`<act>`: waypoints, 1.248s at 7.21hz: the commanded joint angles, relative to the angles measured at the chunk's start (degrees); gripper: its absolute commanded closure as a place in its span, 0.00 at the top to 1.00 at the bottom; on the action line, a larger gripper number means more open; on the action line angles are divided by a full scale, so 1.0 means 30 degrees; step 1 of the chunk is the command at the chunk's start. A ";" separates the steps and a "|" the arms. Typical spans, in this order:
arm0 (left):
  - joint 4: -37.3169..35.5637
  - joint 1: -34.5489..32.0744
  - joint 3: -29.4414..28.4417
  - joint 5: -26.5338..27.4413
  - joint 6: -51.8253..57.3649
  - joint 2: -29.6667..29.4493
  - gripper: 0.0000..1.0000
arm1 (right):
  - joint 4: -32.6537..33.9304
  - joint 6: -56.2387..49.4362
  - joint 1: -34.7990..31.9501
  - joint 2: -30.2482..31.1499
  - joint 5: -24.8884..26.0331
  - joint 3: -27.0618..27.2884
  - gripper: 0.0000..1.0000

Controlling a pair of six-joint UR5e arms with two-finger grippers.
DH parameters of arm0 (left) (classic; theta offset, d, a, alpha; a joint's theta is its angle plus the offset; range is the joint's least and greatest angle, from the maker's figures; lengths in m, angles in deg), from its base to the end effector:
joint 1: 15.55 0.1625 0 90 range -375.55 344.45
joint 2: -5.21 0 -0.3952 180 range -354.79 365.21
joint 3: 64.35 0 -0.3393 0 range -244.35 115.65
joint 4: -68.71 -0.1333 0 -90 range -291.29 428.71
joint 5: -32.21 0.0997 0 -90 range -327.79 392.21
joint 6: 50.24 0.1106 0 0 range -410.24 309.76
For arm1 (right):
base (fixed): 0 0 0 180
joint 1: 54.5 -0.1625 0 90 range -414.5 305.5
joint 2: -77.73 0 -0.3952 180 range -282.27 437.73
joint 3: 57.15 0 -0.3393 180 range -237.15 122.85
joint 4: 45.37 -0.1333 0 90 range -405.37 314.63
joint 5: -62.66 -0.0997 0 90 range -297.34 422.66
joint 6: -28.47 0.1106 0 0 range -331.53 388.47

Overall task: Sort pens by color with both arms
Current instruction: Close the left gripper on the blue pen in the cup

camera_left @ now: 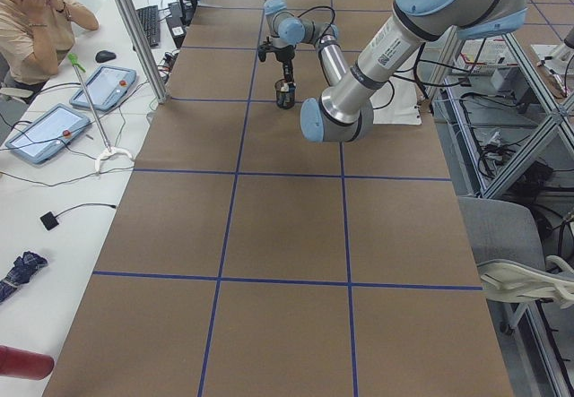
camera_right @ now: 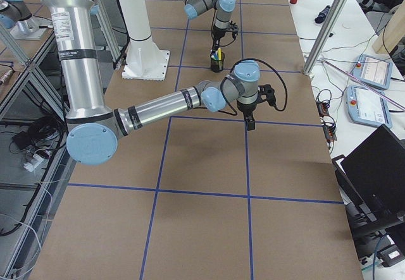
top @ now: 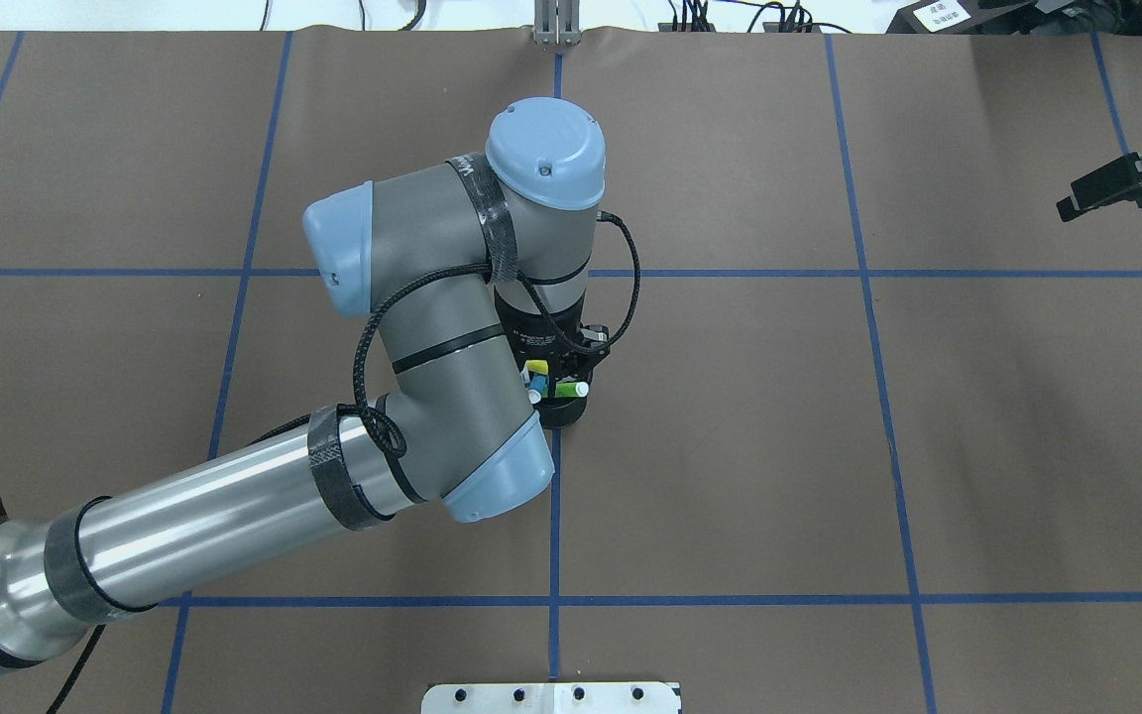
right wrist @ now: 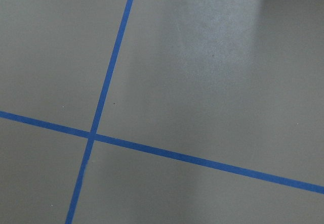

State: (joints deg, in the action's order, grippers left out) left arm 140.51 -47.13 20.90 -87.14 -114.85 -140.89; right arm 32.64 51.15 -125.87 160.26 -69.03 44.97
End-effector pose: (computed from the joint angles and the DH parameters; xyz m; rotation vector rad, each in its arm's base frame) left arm 0.5346 -0.4215 0.1441 -0.1675 0.7340 0.0453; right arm -0.1029 -0.4922 0.4587 0.2423 -0.8481 -0.1344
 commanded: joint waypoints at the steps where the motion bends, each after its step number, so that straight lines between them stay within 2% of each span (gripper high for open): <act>1: 0.0002 0.0012 0.0000 -0.0002 0.0004 0.0039 0.39 | -0.0017 -0.0001 0.0087 -0.0001 0.0245 -0.0056 1.00; 6: 0.0060 0.0099 -0.0029 -0.0031 0.0033 0.0098 0.39 | -0.0017 -0.0001 0.0088 -0.0060 0.0246 -0.0085 1.00; 9: 0.0060 0.0158 -0.0030 -0.0031 0.0033 0.0128 0.33 | -0.0017 -0.0001 0.0117 -0.0060 0.0246 -0.0114 1.00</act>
State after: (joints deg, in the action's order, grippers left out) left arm 140.69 -46.75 20.82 -87.23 -114.75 -140.54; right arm 32.59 51.15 -125.56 160.09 -68.29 44.69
